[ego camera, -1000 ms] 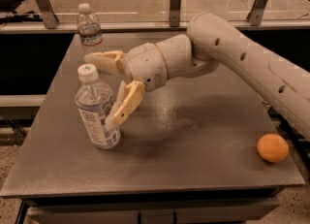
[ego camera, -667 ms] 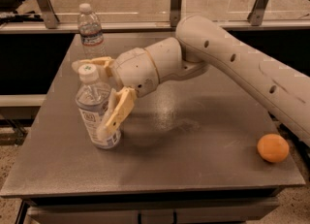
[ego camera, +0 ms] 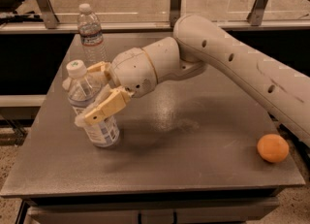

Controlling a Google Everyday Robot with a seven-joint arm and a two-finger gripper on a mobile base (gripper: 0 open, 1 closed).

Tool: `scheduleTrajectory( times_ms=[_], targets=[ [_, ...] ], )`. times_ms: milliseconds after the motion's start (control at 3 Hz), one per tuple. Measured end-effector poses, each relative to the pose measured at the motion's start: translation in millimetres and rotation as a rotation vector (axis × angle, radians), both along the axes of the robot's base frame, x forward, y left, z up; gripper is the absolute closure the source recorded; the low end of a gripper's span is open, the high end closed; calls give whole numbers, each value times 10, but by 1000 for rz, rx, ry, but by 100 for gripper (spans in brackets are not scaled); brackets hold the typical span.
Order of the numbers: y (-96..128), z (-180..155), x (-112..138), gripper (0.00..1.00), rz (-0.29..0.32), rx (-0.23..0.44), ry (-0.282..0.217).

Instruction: Pick blue plastic bottle

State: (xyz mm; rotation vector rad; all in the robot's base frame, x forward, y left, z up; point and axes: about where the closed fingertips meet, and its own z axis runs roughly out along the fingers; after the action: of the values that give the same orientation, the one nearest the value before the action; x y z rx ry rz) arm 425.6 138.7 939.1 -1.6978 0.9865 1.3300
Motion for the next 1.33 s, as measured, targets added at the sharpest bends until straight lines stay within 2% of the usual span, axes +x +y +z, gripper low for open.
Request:
scheduleTrajectory(
  times_ms=[333, 667, 1000, 1333],
  targets=[
    [17, 5, -14, 64, 4, 0, -1],
    [3, 141, 19, 88, -6, 49, -32],
    [-96, 501, 105, 100, -28, 95, -96],
    [-168, 844, 183, 100, -40, 133, -161]
  ],
)
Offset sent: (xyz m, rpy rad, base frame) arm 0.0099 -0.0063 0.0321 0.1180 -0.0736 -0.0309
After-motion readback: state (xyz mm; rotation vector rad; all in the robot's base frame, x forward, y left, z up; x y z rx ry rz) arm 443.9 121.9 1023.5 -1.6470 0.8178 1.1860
